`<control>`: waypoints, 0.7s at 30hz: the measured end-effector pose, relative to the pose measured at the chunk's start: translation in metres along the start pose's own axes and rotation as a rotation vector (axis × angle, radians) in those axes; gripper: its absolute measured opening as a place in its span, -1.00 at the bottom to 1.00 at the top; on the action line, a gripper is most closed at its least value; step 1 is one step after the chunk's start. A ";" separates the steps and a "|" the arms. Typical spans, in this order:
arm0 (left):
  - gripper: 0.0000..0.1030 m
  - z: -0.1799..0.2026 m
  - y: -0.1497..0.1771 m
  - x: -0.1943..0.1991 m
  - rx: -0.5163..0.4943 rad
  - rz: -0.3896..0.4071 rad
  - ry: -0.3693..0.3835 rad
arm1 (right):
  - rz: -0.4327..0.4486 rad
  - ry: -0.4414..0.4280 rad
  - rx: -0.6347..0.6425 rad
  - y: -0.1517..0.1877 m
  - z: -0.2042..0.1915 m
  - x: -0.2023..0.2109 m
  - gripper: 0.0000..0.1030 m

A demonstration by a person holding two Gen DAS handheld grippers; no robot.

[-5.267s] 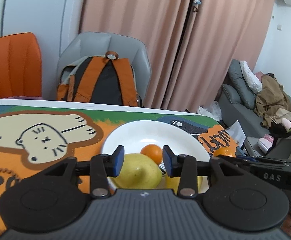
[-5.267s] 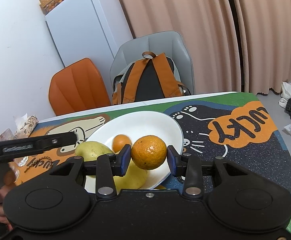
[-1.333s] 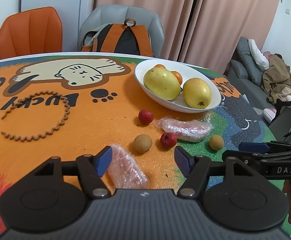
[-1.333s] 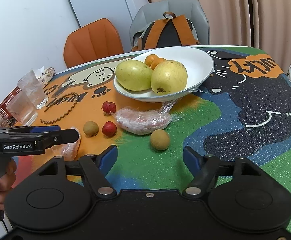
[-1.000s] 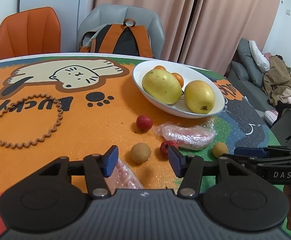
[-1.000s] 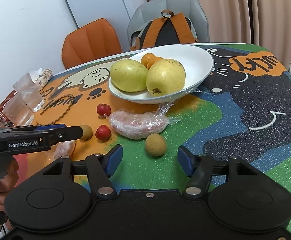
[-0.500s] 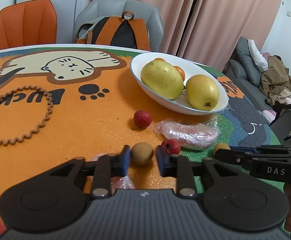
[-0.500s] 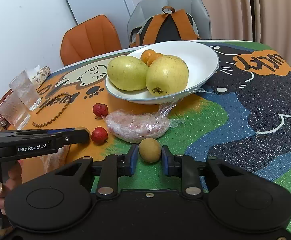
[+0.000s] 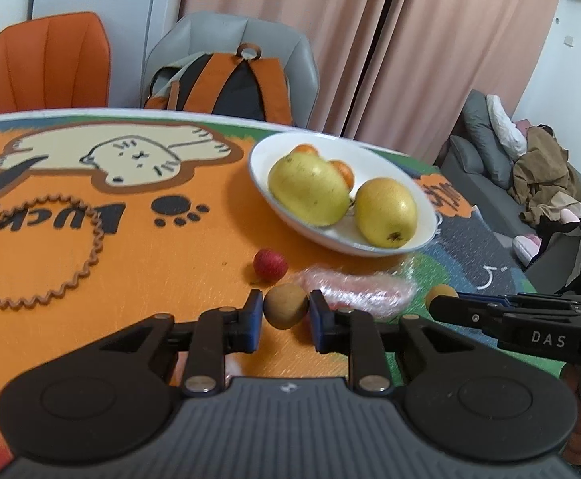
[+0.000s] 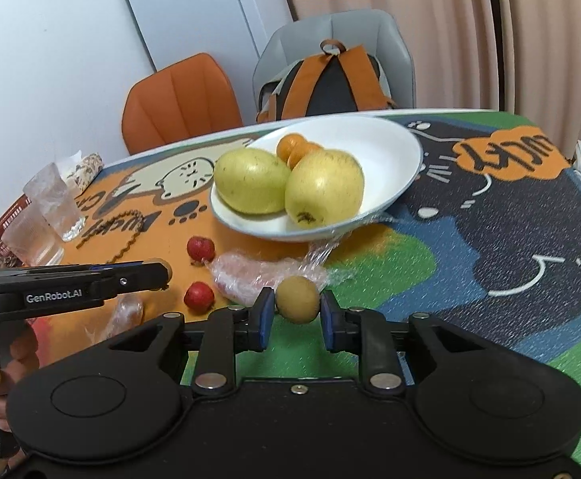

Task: Organize fruits
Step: 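Carry the brown fruit into the bowl with the right tool while the left tool carries its fruit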

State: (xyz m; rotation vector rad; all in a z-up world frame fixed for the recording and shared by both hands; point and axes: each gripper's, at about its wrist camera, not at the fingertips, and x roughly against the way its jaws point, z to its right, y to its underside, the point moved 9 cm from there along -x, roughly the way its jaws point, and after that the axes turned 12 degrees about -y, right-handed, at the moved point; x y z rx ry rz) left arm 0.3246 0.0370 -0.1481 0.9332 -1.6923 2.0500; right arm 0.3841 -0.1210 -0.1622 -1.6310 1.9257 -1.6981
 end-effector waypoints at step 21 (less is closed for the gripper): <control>-0.55 0.039 -0.047 -0.007 -0.049 0.074 0.047 | 0.066 0.043 0.035 -0.036 0.013 0.014 -0.55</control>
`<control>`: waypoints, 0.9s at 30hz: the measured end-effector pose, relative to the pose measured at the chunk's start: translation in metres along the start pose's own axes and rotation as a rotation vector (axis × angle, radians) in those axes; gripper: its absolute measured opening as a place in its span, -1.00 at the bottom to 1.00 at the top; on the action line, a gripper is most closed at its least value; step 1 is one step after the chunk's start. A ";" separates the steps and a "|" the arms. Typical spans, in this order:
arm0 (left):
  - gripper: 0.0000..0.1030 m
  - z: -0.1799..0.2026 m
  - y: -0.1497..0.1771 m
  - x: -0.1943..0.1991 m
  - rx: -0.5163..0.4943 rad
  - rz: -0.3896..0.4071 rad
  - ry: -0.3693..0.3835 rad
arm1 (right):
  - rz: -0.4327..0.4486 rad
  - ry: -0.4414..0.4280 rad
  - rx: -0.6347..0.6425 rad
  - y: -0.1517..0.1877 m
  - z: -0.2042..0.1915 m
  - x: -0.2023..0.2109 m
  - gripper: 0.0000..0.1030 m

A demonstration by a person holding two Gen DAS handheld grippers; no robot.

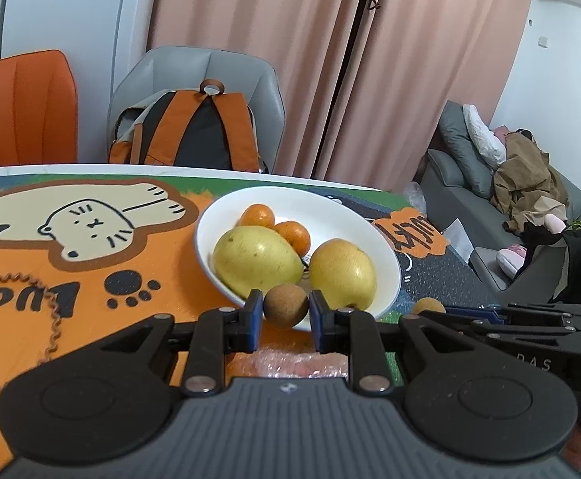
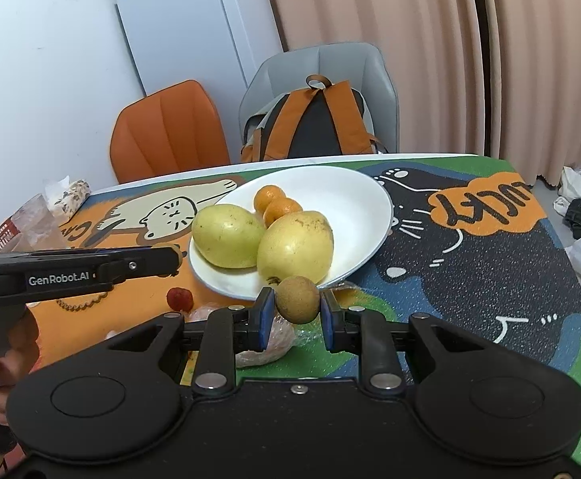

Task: Organize fruits
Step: 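Carry the brown fruit into the bowl with the right tool while the left tool carries its fruit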

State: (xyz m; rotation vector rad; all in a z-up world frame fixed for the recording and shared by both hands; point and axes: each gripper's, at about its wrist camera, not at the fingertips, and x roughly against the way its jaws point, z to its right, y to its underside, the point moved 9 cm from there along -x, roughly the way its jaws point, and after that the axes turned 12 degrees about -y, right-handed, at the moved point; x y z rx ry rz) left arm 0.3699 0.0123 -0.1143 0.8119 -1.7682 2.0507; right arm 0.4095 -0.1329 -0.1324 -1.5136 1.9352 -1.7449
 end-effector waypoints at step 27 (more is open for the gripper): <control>-0.46 0.007 -0.013 -0.021 0.001 -0.012 -0.032 | 0.034 0.025 -0.013 -0.019 0.028 -0.003 -0.55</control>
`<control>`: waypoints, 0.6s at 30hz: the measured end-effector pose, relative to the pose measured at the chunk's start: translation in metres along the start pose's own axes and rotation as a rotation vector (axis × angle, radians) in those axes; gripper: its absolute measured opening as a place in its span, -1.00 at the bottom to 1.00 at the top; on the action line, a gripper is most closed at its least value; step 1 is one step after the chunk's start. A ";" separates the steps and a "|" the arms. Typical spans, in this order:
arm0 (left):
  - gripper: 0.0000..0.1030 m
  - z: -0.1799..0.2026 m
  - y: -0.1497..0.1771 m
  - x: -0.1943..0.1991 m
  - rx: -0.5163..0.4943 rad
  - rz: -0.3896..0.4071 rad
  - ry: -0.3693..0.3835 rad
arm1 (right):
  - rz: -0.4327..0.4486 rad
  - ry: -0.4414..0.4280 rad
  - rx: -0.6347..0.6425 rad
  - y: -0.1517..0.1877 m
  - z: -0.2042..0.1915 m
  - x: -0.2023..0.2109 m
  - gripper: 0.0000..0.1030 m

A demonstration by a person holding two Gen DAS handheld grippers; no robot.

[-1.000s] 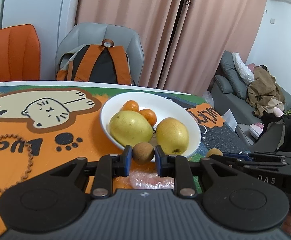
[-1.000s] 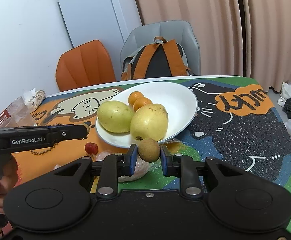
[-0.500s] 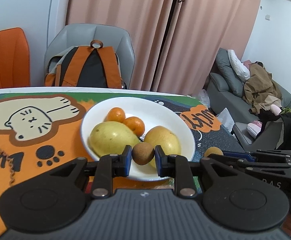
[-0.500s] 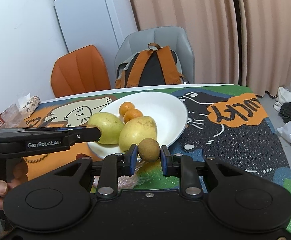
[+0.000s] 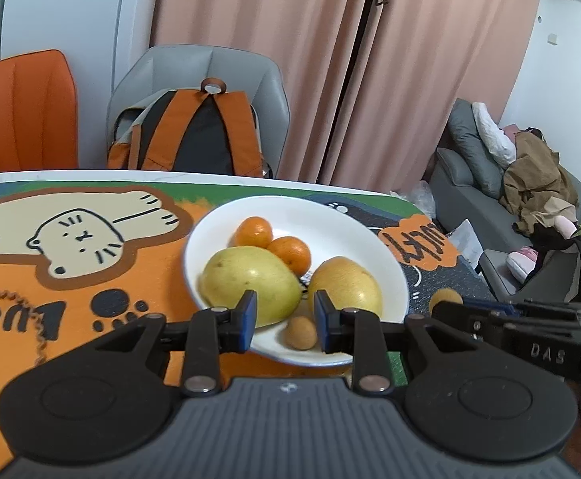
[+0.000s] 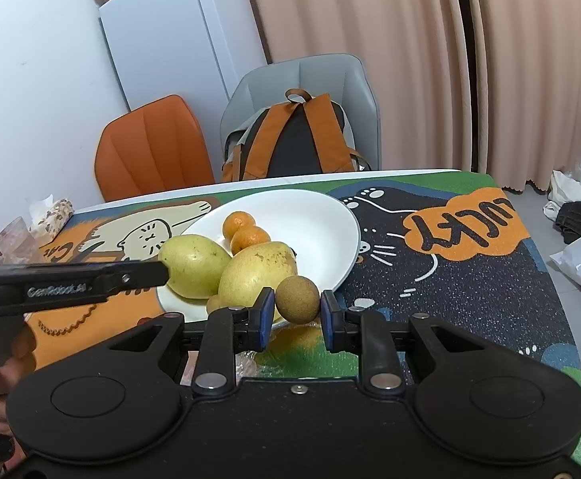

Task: Organize fruits
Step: 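Carry the brown fruit into the bowl with the right tool while the left tool carries its fruit, then open both tools to drop the brown fruits into the bowl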

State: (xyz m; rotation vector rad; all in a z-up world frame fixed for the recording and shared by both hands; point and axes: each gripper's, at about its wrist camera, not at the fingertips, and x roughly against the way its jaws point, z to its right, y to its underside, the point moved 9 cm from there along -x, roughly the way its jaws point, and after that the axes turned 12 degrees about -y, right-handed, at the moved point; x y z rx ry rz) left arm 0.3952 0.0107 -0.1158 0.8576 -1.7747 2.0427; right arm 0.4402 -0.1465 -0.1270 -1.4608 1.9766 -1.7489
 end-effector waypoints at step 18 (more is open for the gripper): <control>-0.28 -0.048 0.019 0.016 0.073 -0.027 -0.100 | 0.013 -0.003 0.000 -0.017 0.007 -0.020 -0.55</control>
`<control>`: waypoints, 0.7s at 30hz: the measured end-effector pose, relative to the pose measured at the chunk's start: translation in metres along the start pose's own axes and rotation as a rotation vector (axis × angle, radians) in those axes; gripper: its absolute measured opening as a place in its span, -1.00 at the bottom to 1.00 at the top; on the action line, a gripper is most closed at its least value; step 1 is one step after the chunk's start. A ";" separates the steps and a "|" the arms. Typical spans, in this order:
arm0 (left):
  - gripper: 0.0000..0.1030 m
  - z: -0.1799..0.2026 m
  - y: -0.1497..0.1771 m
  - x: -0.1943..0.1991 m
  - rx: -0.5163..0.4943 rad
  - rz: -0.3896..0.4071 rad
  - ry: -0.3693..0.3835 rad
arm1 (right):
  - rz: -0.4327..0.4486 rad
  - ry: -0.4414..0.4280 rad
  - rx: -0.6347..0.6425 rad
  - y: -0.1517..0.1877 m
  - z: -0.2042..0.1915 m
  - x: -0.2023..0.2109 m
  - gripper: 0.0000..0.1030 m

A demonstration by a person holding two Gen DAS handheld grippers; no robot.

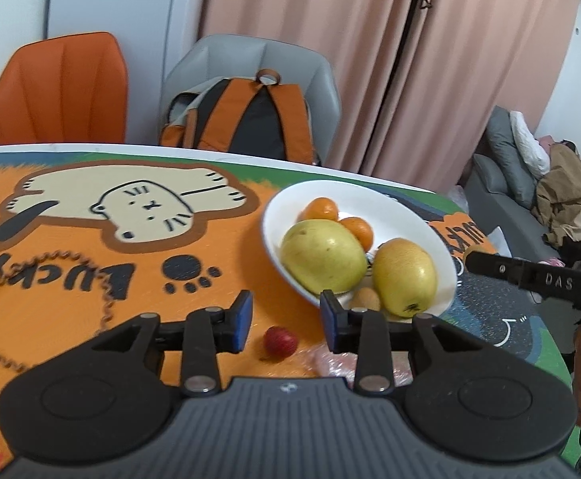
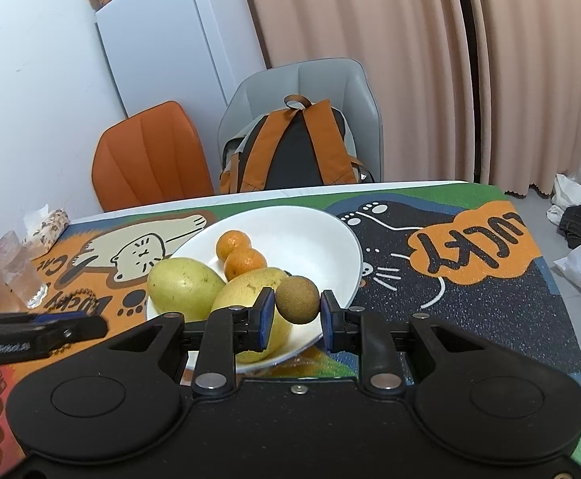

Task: Organize fruits
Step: 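Open both tools to drop the brown fruits into the bowl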

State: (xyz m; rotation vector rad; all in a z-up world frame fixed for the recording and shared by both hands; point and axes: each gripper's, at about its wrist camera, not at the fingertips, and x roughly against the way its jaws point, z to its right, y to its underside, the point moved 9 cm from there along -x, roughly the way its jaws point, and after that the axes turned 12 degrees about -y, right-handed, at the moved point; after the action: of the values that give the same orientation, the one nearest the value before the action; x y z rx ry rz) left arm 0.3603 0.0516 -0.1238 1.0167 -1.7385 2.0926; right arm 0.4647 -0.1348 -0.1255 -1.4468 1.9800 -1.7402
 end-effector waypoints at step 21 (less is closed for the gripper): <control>0.01 -0.044 0.012 0.020 0.063 -0.005 -0.054 | -0.004 0.022 -0.024 0.001 0.001 -0.003 -0.47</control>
State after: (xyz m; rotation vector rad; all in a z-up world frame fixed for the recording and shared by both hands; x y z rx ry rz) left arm 0.3226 0.0848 -0.1224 1.1027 -1.7032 2.1482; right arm 0.4667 -0.1335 -0.1279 -1.4468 2.0172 -1.7471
